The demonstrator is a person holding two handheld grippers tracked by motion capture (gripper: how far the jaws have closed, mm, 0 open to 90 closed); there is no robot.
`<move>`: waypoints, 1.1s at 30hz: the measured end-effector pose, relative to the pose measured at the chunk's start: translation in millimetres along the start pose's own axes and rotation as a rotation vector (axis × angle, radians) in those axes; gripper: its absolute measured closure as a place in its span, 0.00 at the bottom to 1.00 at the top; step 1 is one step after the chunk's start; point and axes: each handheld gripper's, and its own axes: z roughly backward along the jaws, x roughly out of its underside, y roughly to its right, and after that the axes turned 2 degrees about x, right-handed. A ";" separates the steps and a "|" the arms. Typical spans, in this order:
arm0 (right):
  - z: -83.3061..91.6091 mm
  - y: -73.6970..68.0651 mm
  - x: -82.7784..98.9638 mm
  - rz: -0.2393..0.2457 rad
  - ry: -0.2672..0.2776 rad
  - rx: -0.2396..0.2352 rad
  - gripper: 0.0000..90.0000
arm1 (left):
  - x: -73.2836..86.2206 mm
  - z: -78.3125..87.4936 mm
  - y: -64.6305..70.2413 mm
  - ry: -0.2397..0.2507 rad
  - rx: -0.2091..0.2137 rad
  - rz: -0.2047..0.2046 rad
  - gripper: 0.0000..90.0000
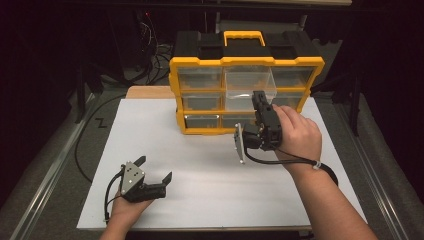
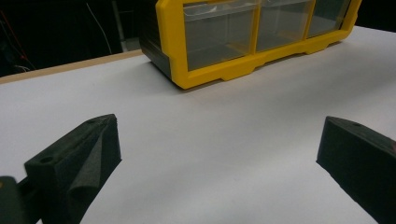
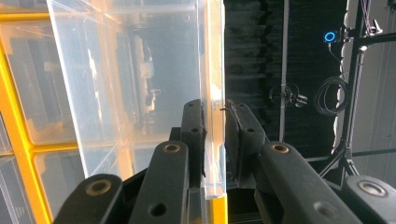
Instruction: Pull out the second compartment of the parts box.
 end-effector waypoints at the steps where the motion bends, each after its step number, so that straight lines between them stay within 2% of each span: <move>1: 0.1 -0.4 0.1 0.001 0.000 0.003 0.89 | -0.2 0.2 0.1 0.003 0.001 0.005 0.00; 8: -0.2 -0.5 -0.3 -0.004 -0.002 0.004 0.88 | -0.3 -0.6 -2.2 0.004 0.000 0.017 0.00; 13: 7.3 -1.2 -2.9 -0.019 0.019 -0.004 0.76 | -0.3 0.2 -1.7 0.005 -0.002 0.012 0.00; 15: 11.9 -0.9 -3.6 -0.025 0.030 -0.002 0.74 | -0.4 0.7 -1.7 0.003 -0.002 0.015 0.00; 20: 23.3 -4.3 -5.1 -0.032 0.046 -0.060 0.63 | -0.2 1.2 -2.5 0.003 -0.005 0.028 0.00; 22: 26.4 -9.4 -4.9 -0.047 0.047 -0.088 0.59 | 0.1 1.2 -3.0 -0.001 -0.006 0.029 0.00; 24: 27.8 -13.6 -4.8 -0.035 0.052 -0.095 0.55 | 0.1 1.3 -3.0 0.000 -0.006 0.028 0.00; 33: 36.1 -41.1 0.5 -0.035 0.061 -0.137 0.50 | -0.4 3.1 -4.3 0.010 -0.010 0.031 0.00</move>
